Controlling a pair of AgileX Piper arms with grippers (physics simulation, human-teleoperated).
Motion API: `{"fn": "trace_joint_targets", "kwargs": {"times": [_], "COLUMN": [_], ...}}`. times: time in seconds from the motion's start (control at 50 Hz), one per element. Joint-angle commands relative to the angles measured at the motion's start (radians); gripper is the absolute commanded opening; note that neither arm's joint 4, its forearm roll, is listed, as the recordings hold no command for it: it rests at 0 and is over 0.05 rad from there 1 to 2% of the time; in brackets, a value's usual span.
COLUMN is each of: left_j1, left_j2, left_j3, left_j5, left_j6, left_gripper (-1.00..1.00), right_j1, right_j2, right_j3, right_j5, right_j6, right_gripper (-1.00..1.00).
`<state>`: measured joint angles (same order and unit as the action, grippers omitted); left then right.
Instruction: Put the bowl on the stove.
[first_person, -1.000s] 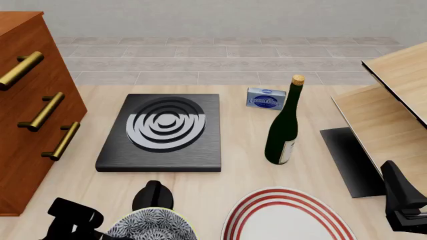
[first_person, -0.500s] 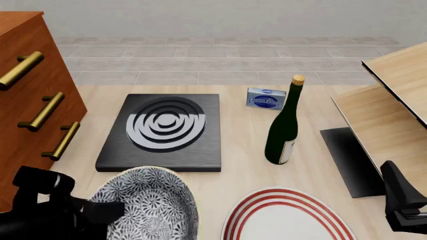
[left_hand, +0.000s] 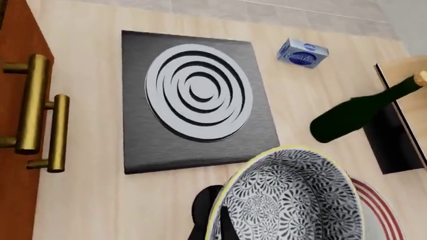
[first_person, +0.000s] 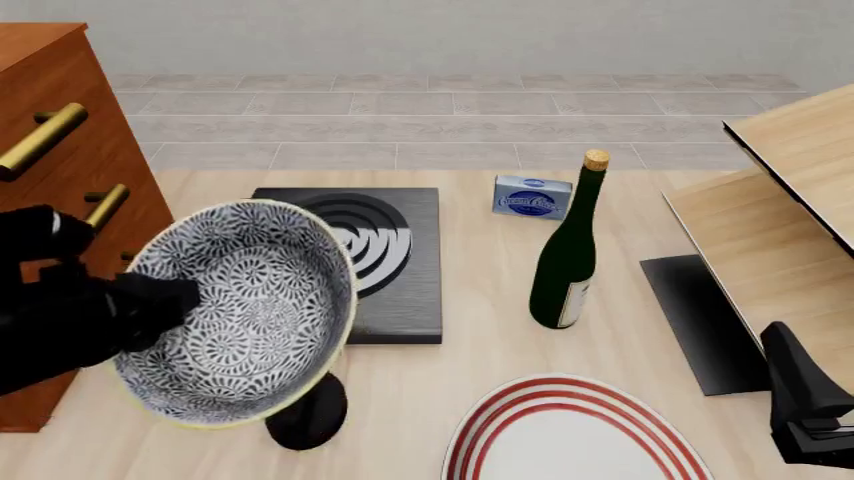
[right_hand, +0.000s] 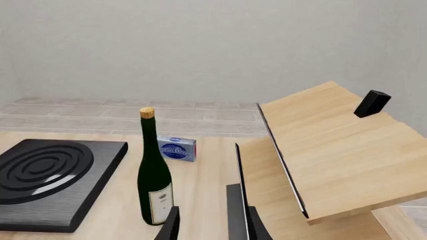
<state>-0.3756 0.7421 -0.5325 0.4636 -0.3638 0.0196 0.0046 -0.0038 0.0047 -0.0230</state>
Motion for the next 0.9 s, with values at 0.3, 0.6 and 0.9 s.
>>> {"fn": "trace_joint_targets", "kwargs": {"times": [0.3,0.6,0.9], "left_j1": [0.111,0.110,0.114], "left_j2": [0.266,0.468,0.621], "left_j3": [-0.226,-0.388,-0.505], "left_j5": [-0.127,-0.148,-0.162], "left_j6": [-0.020,-0.058,-0.096], "left_gripper": [-1.00,-1.00,-1.00], "right_j1": [-0.001,-0.003,-0.003], "right_j2": [0.000,-0.001,0.000], "right_j3": [0.000,0.001,0.001], "right_j5": [0.001,0.001,-0.001], "right_j6": [-0.001,0.003,0.007], "right_gripper": [1.00,1.00,1.00]}}
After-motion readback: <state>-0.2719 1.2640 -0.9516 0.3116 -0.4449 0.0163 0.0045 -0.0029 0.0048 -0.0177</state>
